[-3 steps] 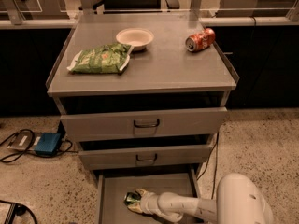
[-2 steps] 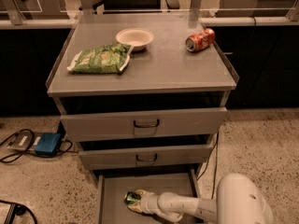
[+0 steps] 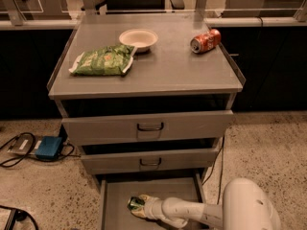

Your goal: Pick green can from bottom drawer and place on counter

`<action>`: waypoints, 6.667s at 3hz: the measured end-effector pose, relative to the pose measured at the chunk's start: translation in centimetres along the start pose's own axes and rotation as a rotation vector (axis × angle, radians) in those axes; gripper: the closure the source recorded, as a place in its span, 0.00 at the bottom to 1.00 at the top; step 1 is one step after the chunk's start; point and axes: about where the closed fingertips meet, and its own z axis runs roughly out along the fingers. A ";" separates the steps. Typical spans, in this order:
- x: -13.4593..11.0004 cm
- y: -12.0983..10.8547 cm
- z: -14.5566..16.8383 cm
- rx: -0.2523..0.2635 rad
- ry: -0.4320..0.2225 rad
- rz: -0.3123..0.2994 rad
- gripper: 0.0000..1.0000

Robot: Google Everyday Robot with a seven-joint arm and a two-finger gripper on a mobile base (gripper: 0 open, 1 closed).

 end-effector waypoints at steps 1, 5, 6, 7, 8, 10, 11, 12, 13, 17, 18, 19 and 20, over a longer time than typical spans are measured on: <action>-0.1 0.0 -0.1 -0.010 0.004 0.006 1.00; -8.5 -11.2 -17.5 -0.111 -0.038 -0.034 1.00; -11.2 -11.7 -25.6 -0.115 -0.053 -0.077 1.00; -10.5 -7.7 -30.7 -0.154 -0.076 -0.083 1.00; -9.7 -3.7 -37.2 -0.154 -0.083 -0.068 1.00; -16.2 -11.8 -46.3 -0.096 -0.013 -0.031 1.00; -21.4 -17.3 -47.7 -0.054 -0.010 -0.051 1.00; -21.4 -17.3 -47.7 -0.054 -0.010 -0.051 1.00; -20.6 -16.9 -45.8 -0.073 -0.075 -0.029 1.00; -29.1 -17.9 -56.9 0.109 -0.013 -0.147 1.00; -30.3 -15.4 -59.7 0.153 0.006 -0.175 1.00; -32.3 -14.7 -62.5 0.190 0.002 -0.186 1.00; -36.6 -16.5 -66.2 0.239 -0.003 -0.193 1.00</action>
Offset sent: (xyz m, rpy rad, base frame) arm 0.0195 -0.0464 0.0376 0.1012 0.2170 0.0274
